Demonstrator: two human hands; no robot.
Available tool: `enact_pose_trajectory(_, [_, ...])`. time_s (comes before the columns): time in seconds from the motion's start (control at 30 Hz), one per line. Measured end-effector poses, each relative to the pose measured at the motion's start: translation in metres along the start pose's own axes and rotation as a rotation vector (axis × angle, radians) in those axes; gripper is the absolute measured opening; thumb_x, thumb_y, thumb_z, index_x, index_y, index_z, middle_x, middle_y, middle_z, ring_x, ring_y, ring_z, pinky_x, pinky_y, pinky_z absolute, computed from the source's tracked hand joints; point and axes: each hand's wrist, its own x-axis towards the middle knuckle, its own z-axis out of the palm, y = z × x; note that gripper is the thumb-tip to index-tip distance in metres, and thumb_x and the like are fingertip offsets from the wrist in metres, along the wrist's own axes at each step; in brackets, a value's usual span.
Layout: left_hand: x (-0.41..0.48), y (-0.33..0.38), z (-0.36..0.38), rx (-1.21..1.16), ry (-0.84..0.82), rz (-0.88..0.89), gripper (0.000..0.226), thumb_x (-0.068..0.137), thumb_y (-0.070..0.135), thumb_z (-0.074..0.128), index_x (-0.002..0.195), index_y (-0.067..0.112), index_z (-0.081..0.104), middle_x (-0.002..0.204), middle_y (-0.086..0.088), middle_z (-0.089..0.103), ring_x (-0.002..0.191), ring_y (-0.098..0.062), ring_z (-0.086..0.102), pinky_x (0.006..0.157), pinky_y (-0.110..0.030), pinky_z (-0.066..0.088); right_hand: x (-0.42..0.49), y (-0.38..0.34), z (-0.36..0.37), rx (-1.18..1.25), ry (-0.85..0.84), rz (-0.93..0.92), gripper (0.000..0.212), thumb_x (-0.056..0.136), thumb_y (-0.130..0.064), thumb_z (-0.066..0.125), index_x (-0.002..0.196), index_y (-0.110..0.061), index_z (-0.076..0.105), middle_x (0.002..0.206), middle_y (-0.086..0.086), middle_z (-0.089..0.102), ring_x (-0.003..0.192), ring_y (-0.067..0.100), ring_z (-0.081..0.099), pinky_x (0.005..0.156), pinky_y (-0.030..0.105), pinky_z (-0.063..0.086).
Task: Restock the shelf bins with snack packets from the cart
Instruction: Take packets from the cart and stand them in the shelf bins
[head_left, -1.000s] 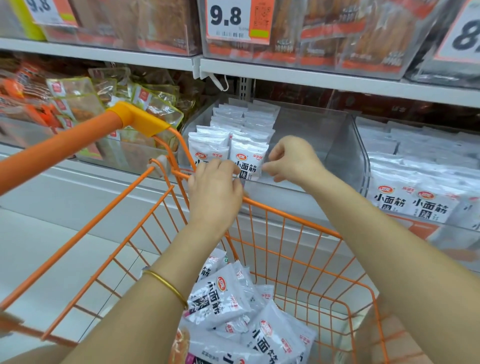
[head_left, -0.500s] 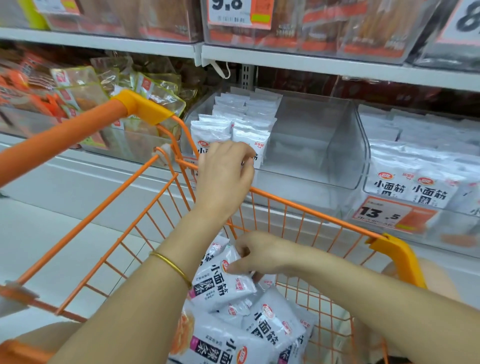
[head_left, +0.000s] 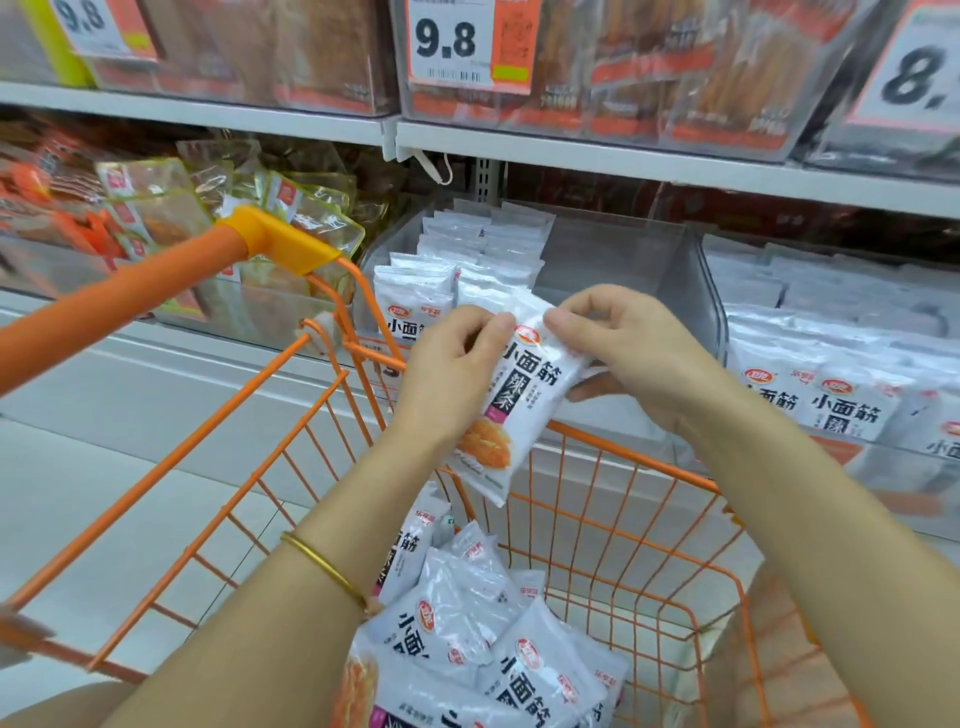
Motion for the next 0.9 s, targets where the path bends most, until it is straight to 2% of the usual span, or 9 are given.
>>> enact_pose_trajectory(0.07, [0.002, 0.002, -0.004, -0.083, 0.094, -0.048, 0.033, 0.096, 0.026, 0.049, 0.077, 0.000, 0.054, 0.063, -0.006, 0.051, 0.057, -0.014, 0.049, 0.051, -0.031, 0.039, 0.001, 0.003, 0.004, -0.033, -0.101, 0.060, 0.016, 0.083, -0.025, 0.068, 0.096, -0.017, 0.062, 0.082, -0.003, 0.073, 0.070, 0.011, 0.070, 0.055, 0.024, 0.054])
enact_pose_trajectory(0.13, [0.004, 0.002, -0.006, -0.130, 0.133, -0.070, 0.033, 0.097, 0.026, 0.047, 0.082, -0.002, 0.055, 0.071, -0.018, 0.056, 0.063, -0.022, 0.052, 0.054, -0.038, 0.043, 0.003, 0.006, 0.009, -0.080, -0.162, 0.062, 0.019, 0.082, -0.017, 0.071, 0.099, -0.015, 0.065, 0.087, -0.003, 0.075, 0.072, 0.011, 0.070, 0.054, 0.022, 0.053])
enact_pose_trajectory(0.2, [0.007, -0.002, -0.007, -0.091, 0.175, -0.080, 0.028, 0.098, 0.027, 0.044, 0.087, 0.005, 0.059, 0.080, -0.013, 0.062, 0.073, -0.022, 0.058, 0.062, -0.039, 0.048, 0.012, 0.002, 0.009, -0.039, -0.063, 0.030, 0.016, 0.083, -0.010, 0.069, 0.098, -0.010, 0.066, 0.086, 0.000, 0.074, 0.068, 0.011, 0.068, 0.051, 0.021, 0.051])
enact_pose_trajectory(0.3, [0.012, -0.018, -0.013, 0.309, 0.248, -0.012, 0.021, 0.094, 0.020, 0.042, 0.096, 0.016, 0.063, 0.093, -0.001, 0.064, 0.092, -0.024, 0.057, 0.075, -0.041, 0.048, 0.032, -0.009, 0.001, 0.095, 0.142, -0.065, 0.013, 0.086, -0.004, 0.064, 0.098, -0.009, 0.063, 0.085, 0.000, 0.071, 0.063, 0.008, 0.068, 0.048, 0.021, 0.052])
enact_pose_trajectory(0.37, [0.011, -0.027, -0.014, 0.648, 0.172, -0.003, 0.024, 0.091, 0.016, 0.044, 0.106, 0.017, 0.063, 0.107, -0.003, 0.062, 0.104, -0.027, 0.051, 0.084, -0.041, 0.044, 0.045, -0.012, -0.001, 0.074, 0.196, -0.118, 0.013, 0.087, -0.005, 0.063, 0.099, -0.011, 0.062, 0.086, -0.002, 0.071, 0.067, 0.008, 0.070, 0.052, 0.023, 0.053])
enact_pose_trajectory(0.47, [0.005, -0.030, -0.011, 0.864, 0.101, -0.010, 0.026, 0.091, 0.017, 0.045, 0.112, 0.015, 0.059, 0.119, -0.005, 0.055, 0.110, -0.025, 0.043, 0.088, -0.037, 0.037, 0.063, 0.000, 0.006, -0.035, 0.215, -0.103, 0.015, 0.086, -0.004, 0.064, 0.100, -0.012, 0.063, 0.094, 0.005, 0.072, 0.077, 0.016, 0.070, 0.059, 0.031, 0.057])
enact_pose_trajectory(0.57, [0.004, -0.031, -0.011, 0.871, 0.099, -0.003, 0.026, 0.091, 0.018, 0.046, 0.114, 0.012, 0.058, 0.122, -0.005, 0.053, 0.111, -0.025, 0.042, 0.090, -0.037, 0.036, 0.073, 0.017, 0.020, -0.070, 0.203, -0.043, 0.017, 0.084, -0.001, 0.066, 0.099, -0.008, 0.064, 0.098, 0.014, 0.071, 0.082, 0.025, 0.070, 0.067, 0.043, 0.059])
enact_pose_trajectory(0.8, [0.003, -0.028, -0.011, 0.860, 0.101, -0.008, 0.026, 0.092, 0.017, 0.046, 0.115, 0.011, 0.056, 0.121, -0.006, 0.052, 0.112, -0.025, 0.041, 0.091, -0.036, 0.036, 0.084, 0.037, 0.044, -0.489, 0.137, 0.080, 0.013, 0.080, -0.014, 0.073, 0.084, -0.003, 0.067, 0.083, 0.009, 0.071, 0.069, 0.025, 0.071, 0.066, 0.042, 0.060])
enact_pose_trajectory(0.9, [0.003, -0.029, -0.011, 0.859, 0.100, -0.001, 0.026, 0.092, 0.016, 0.046, 0.115, 0.011, 0.057, 0.121, -0.007, 0.052, 0.111, -0.025, 0.041, 0.092, -0.036, 0.037, 0.088, 0.034, 0.046, -0.538, 0.117, 0.109, 0.011, 0.082, -0.015, 0.071, 0.085, -0.005, 0.068, 0.087, 0.009, 0.071, 0.066, 0.023, 0.071, 0.065, 0.041, 0.060])
